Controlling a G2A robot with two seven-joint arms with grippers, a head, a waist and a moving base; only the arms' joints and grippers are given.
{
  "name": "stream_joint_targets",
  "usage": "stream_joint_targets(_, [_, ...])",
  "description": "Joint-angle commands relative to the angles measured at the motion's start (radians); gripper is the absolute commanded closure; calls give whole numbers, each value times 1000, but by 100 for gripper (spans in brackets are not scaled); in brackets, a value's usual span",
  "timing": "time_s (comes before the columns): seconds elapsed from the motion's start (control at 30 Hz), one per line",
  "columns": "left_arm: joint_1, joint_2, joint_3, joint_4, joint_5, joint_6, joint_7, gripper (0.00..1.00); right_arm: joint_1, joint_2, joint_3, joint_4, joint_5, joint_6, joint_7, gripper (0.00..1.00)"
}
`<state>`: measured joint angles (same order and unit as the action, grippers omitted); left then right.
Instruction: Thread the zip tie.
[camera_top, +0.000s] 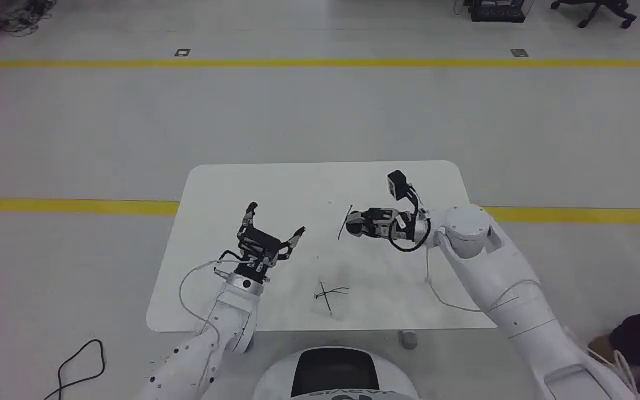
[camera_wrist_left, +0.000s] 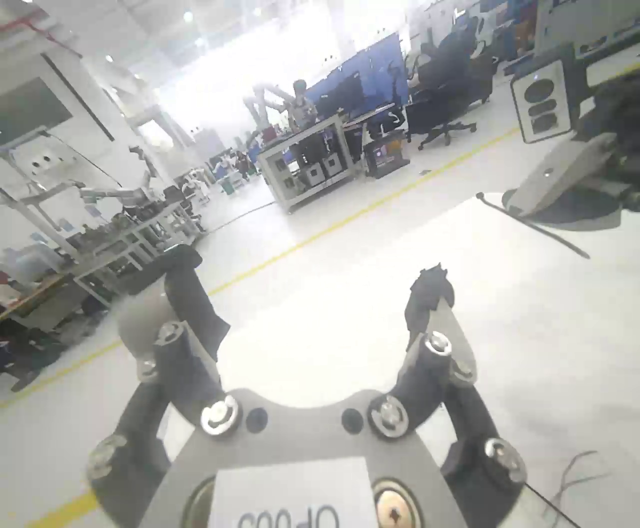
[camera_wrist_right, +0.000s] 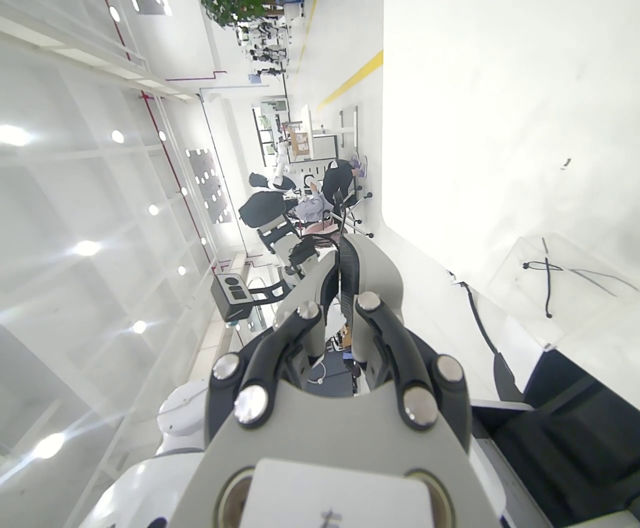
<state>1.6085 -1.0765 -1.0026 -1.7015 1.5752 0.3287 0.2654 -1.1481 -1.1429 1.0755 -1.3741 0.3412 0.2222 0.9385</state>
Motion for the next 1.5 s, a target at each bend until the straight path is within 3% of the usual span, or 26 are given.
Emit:
stream_joint_targets(0.0, [-69,43,94,56,-5,11,53,0,21,-4,-11,4,20,41,6,100])
stream_joint_targets(0.03, [-87,55,115,70,-5,11,57,0,21,-4,-11,4,20,41,6,100])
stream_joint_targets(0.27, [-88,55,115,71,-5,9,57,0,18,-5,-12,5,20,40,0,100])
stream_joint_targets(0.33, [-110,61,136,86,-5,-17,78,0,8,-6,-15,3,23,50,-32,100])
stream_joint_targets(0.37, [-127,68,154,98,-5,-23,94,0,7,-7,-16,3,27,59,-40,100])
stream_joint_targets(0.5, [-242,116,295,161,-5,11,120,0,21,-12,-27,8,33,101,-75,100])
stream_joint_targets(0.67, [-339,161,428,159,-5,11,116,0,43,-20,-56,13,38,118,-107,100])
stream_joint_targets(0.93, [-342,161,428,160,-5,11,114,0,39,-20,-56,11,37,113,-119,100])
stream_joint_targets(1.03, [-387,171,459,177,-5,11,112,0,26,-22,-68,-19,14,118,-175,100])
stream_joint_targets(1.17, [-473,194,533,188,-5,11,58,0,27,-23,-90,-35,-10,118,-235,100])
stream_joint_targets(1.3, [-569,222,633,176,-5,11,-21,0,35,-21,-115,-41,-14,118,-273,100])
stream_joint_targets(1.47, [-659,247,733,149,-5,11,-93,0,48,-15,-134,-38,7,118,-301,100])
